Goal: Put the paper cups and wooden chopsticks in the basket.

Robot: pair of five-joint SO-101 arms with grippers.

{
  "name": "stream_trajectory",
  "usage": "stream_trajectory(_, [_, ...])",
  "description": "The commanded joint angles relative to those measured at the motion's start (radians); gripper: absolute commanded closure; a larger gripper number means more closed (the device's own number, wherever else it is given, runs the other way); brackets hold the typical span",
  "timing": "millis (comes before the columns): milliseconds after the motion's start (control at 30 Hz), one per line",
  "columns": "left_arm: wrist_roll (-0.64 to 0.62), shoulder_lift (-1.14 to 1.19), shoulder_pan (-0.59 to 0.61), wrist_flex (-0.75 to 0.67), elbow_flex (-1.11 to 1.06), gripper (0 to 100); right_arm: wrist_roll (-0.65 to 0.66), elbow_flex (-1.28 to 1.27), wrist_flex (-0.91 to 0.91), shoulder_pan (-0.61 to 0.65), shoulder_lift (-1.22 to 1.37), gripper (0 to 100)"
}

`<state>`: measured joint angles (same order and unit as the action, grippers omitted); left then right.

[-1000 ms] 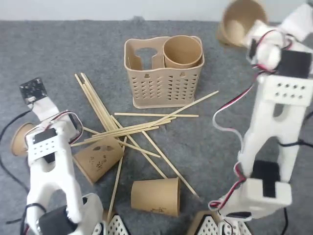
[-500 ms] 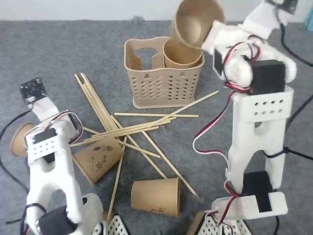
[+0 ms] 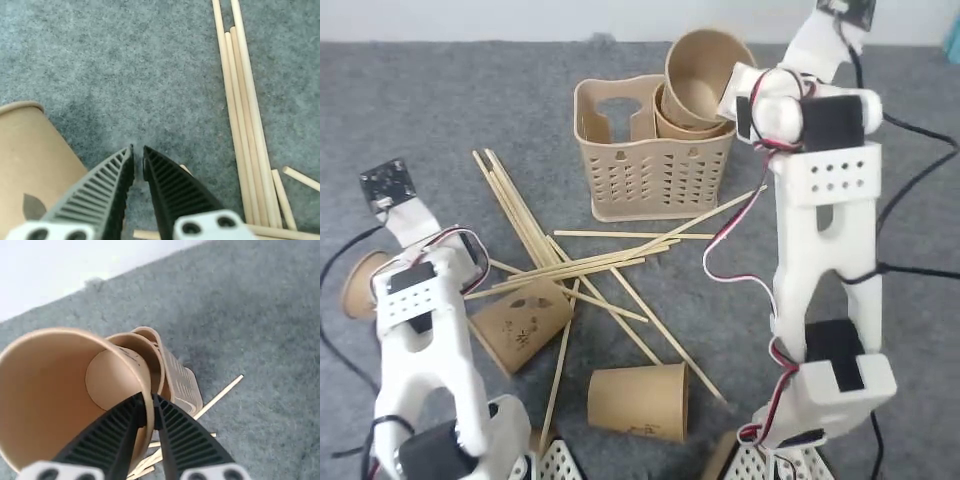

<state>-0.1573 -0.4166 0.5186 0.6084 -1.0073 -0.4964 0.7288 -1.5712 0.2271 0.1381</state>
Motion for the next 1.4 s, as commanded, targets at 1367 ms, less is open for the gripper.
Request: stream_trajectory(1367, [0.000, 0.002, 0.021, -0.025, -0.002, 97, 0.117, -0.569, -0.188, 0.107, -0.745, 69.9])
